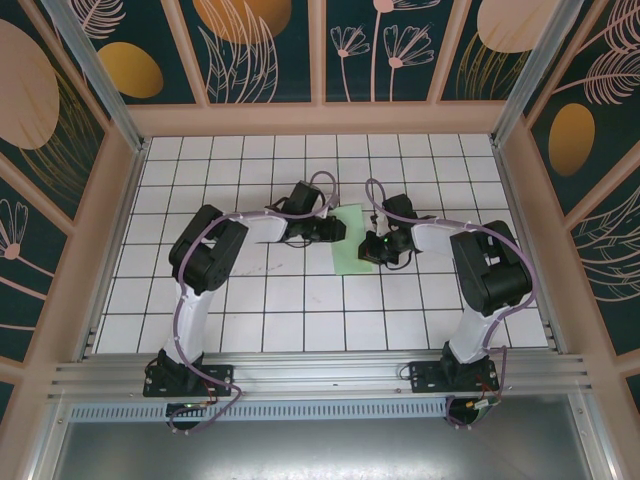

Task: Fold a paper plane with a square sheet of paper (fold left side to right side)
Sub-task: First fold the square sheet of paper in half at the center of the table.

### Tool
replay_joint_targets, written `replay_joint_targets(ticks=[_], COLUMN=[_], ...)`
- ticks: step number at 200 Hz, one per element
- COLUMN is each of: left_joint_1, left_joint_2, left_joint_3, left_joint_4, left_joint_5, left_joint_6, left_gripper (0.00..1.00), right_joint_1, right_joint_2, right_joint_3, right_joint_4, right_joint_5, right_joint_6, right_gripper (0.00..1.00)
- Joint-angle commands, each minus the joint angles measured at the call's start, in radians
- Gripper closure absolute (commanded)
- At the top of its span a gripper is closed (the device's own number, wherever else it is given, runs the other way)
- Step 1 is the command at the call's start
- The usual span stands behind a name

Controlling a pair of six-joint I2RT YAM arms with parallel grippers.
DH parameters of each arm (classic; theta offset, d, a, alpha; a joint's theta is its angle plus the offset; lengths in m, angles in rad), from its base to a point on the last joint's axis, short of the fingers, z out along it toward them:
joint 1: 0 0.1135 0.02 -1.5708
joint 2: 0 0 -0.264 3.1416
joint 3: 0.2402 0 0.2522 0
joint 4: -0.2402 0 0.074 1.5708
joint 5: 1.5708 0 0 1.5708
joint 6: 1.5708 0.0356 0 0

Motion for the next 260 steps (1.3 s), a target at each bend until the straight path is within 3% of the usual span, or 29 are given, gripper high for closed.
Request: replay_joint_targets(ticks=[1,72,121,191,218,260], left_joint_1=[0.057,0.115,0.121,0.074,0.02,0.0], left_joint_2=[0.043,0.125,0.095,-0.124,-0.111,-0.045], left_joint_3=[0.047,0.202,0.247,0.004,-0.053,-0.043], left_joint_4=[-0.017,-0.093,-0.136,0.017,0.094,0.078], left_joint_5=[-0.083,-0.111,-0.131,-0.027,0.037,-0.031], left_joint_6=[0.004,0.032,0.078,0.003,-0.057,-0.069], left_gripper=[0.79,0.79,0.78,0.78,0.77,0.78], right_joint_1=[0.0,0.002,0.001,0.002,0.003,0.004], right_joint_2=[0.053,0.061,0.063,0.039,0.048,0.051], right_joint_3=[-0.025,-0.023,-0.023,-0.051,-0.045,-0.038], right_joint_4=[-0.121,-0.12,-0.114,-0.061,-0.058,-0.073], right_joint_5=[0.099,0.097,0.092,0.056,0.055,0.069], right_joint_6=[-0.025,-0.03,-0.027,0.019,0.021,0.015], right_gripper=[0.93,0.93,0.93,0.92,0.92,0.92])
